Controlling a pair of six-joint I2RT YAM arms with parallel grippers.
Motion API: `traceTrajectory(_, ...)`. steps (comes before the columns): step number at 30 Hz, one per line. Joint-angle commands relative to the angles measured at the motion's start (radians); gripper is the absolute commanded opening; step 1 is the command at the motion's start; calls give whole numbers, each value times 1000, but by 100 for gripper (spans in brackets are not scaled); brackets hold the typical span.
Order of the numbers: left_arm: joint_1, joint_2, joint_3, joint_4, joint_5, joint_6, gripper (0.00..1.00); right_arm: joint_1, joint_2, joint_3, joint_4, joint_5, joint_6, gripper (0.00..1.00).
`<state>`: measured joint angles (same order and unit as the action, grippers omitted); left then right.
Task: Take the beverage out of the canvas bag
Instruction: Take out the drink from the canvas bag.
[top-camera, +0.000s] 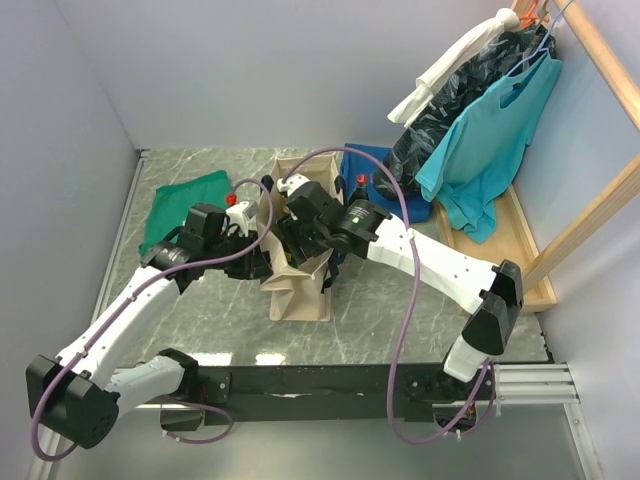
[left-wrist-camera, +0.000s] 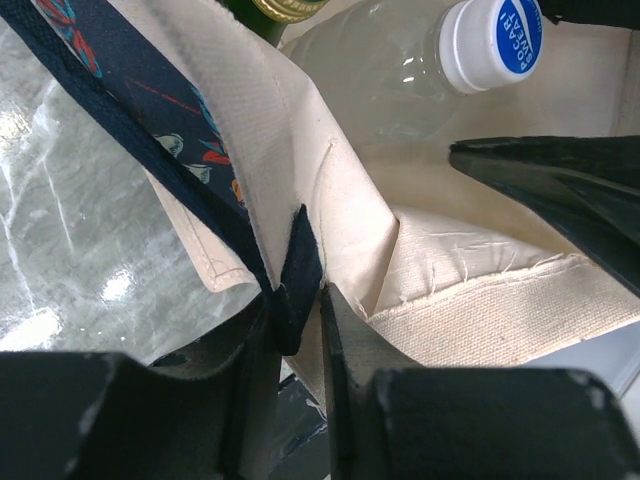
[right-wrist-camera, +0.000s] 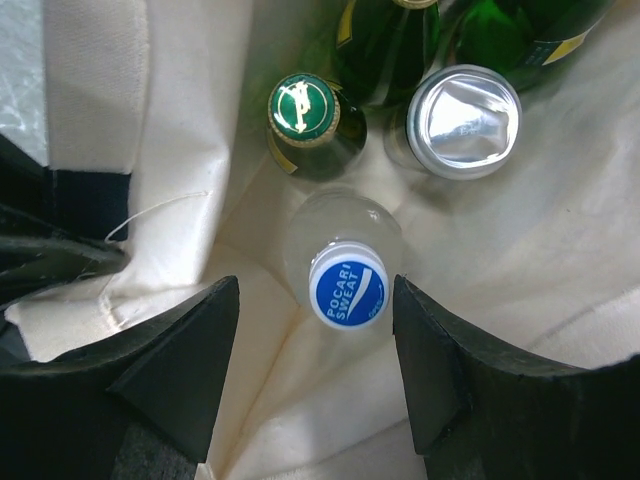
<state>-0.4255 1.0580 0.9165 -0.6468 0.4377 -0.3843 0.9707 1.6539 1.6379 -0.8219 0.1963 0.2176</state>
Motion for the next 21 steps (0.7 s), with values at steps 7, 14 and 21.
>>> traceTrajectory(7, -19, 2, 12, -59, -42, 2, 26, -13, 23, 27, 24, 34, -6, 69)
traceTrajectory(14, -19, 0, 19, -66, -62, 4, 27, -18, 30, 34, 6, 26, 2, 61)
traceTrajectory(21, -19, -7, 25, -74, -82, 5, 27, -21, 44, 37, -3, 23, -1, 55)
